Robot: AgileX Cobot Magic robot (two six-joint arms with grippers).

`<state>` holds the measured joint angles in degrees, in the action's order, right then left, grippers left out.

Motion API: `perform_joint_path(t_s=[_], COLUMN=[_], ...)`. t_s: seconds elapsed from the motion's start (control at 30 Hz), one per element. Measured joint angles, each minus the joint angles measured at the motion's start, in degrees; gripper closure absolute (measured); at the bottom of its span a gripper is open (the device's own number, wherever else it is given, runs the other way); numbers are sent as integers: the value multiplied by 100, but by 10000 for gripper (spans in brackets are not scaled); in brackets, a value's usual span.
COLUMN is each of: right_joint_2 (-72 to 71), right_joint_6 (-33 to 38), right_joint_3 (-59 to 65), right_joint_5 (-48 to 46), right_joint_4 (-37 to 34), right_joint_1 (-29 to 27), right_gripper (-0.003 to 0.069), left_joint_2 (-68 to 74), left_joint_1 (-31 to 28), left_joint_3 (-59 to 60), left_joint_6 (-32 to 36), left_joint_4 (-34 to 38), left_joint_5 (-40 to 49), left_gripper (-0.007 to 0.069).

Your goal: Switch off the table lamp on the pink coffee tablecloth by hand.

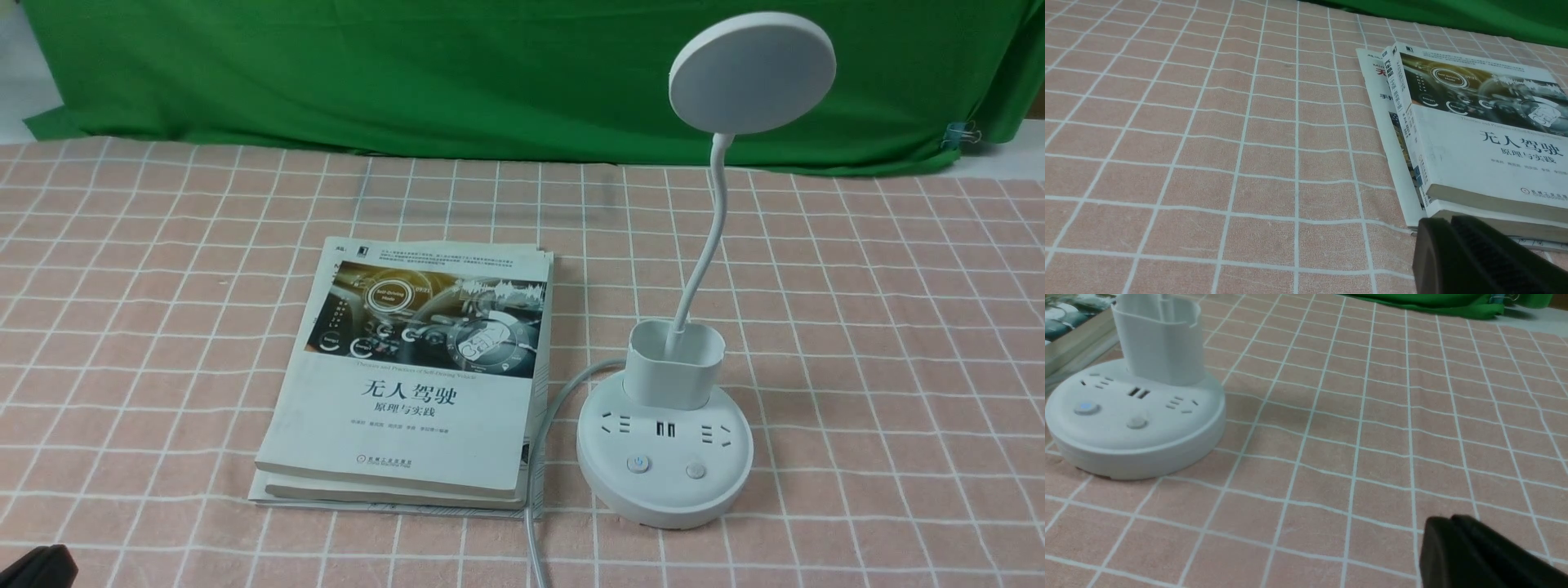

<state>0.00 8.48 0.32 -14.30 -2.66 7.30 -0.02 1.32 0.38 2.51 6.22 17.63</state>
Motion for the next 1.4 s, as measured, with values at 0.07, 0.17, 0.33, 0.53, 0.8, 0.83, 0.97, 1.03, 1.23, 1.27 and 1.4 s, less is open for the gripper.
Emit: perform_joint_path(t_s=[0.07, 0.17, 0.33, 0.53, 0.8, 0.83, 0.97, 1.03, 1.23, 1.27, 1.4], right_joint_2=[0, 0, 0, 0, 0, 0, 0, 0, 0, 0, 0], right_joint_6=[0, 0, 0, 0, -87, -111, -134, -134, -134, -134, -134], right_joint_3=[0, 0, 0, 0, 0, 0, 0, 0, 0, 0, 0], right_joint_5=[0, 0, 0, 0, 0, 0, 0, 0, 0, 0, 0], right_joint_4=[0, 0, 0, 0, 0, 0, 0, 0, 0, 0, 0], right_joint_1=[0, 0, 0, 0, 0, 0, 0, 0, 0, 0, 0], right_gripper=[614, 613, 603, 592, 572, 569, 561, 556, 543, 543, 540], left_joint_2=[0, 0, 0, 0, 0, 0, 0, 0, 0, 0, 0], left_joint_1=[0, 0, 0, 0, 0, 0, 0, 0, 0, 0, 0], left_joint_3=[0, 0, 0, 0, 0, 0, 0, 0, 0, 0, 0], left_joint_6=[0, 0, 0, 0, 0, 0, 0, 0, 0, 0, 0], left_joint_4=[0, 0, 0, 0, 0, 0, 0, 0, 0, 0, 0], left_joint_5=[0, 0, 0, 0, 0, 0, 0, 0, 0, 0, 0], left_gripper=[618, 618, 618, 618, 618, 618, 618, 618, 618, 618, 618])
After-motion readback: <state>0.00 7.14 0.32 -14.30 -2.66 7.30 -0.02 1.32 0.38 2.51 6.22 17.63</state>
